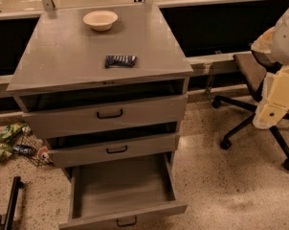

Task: Place rxbar blueberry into bottom drawer

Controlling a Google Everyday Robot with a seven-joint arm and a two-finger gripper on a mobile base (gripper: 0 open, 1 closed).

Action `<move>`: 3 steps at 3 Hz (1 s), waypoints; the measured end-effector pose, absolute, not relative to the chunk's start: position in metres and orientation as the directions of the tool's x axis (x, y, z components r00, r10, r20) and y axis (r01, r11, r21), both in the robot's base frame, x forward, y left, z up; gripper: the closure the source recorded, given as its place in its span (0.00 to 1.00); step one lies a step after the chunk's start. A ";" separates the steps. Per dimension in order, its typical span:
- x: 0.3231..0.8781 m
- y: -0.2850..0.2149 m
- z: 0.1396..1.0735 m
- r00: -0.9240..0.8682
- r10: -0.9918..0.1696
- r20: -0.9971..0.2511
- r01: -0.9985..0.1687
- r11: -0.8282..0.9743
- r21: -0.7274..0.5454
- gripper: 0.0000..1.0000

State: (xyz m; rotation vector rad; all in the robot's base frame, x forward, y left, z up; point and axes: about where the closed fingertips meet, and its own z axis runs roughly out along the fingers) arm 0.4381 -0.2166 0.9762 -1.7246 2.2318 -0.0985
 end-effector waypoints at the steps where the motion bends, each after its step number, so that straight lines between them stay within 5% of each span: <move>1: 0.438 -0.217 0.976 -0.221 -0.953 -0.207 -0.931 0.270 -0.246 0.00; 2: 0.451 -0.204 0.973 -0.211 -0.933 -0.292 -0.925 0.287 -0.249 0.00; 3: 0.531 -0.154 0.971 -0.083 -0.787 -0.611 -0.911 0.308 -0.274 0.00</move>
Offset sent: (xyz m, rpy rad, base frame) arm 0.0846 0.0767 -0.0084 0.5740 -0.1728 0.0284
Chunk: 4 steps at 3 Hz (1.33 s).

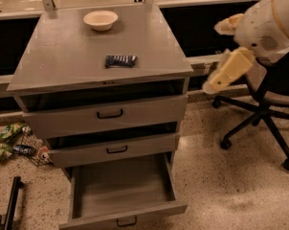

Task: Place rxbar blueberry into bottom drawer

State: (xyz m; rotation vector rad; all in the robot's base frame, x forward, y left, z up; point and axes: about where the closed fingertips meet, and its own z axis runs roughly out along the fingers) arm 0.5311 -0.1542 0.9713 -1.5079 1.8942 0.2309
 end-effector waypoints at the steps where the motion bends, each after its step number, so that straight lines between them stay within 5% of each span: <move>1: 0.576 -0.109 0.983 0.012 -0.610 -0.792 -0.916 0.311 -0.254 0.00; 4: 0.598 -0.083 0.963 -0.031 -0.566 -0.824 -0.946 0.281 -0.158 0.00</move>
Offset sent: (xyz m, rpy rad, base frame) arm 0.0412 0.0407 0.0099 0.2294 -0.0595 0.0631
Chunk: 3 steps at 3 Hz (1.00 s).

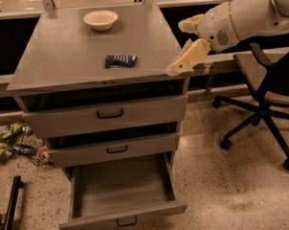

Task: Place rxbar blueberry into bottom drawer

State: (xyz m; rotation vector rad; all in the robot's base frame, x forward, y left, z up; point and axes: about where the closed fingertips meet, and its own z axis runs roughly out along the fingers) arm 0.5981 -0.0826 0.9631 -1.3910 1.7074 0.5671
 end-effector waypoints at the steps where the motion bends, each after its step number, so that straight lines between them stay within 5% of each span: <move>1: 0.622 -0.065 0.943 -0.031 -0.563 -0.826 -0.956 0.259 -0.141 0.00; 3: 0.685 -0.020 0.896 0.015 -0.555 -0.832 -0.952 0.247 -0.182 0.00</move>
Offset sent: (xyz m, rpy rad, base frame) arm 0.0848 0.0570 -0.0642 0.0057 -0.0308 0.0701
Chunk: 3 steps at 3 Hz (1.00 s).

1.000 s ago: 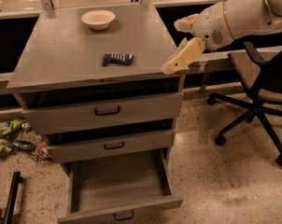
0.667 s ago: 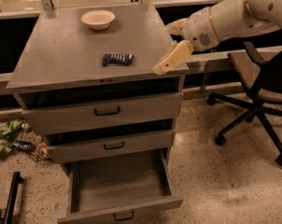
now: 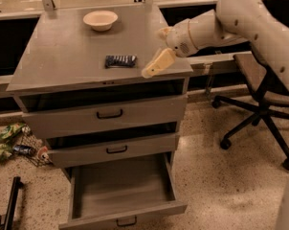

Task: Place rxbar blueberry into bottom drawer

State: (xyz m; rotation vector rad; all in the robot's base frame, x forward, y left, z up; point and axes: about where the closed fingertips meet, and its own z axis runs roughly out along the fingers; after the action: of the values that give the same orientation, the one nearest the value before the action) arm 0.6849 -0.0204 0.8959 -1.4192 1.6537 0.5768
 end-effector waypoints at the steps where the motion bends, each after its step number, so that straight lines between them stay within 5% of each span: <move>1: 0.709 -0.009 0.891 -0.008 -0.514 -0.858 -0.947 0.279 -0.159 0.00; 3: 0.740 0.036 0.869 0.002 -0.521 -0.854 -0.959 0.241 -0.150 0.00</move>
Offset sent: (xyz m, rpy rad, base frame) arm 0.0643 0.0565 -0.0072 0.0610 0.0006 0.0085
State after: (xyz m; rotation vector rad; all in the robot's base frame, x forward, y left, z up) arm 0.7401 0.0355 0.8692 -1.3991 1.6434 0.6325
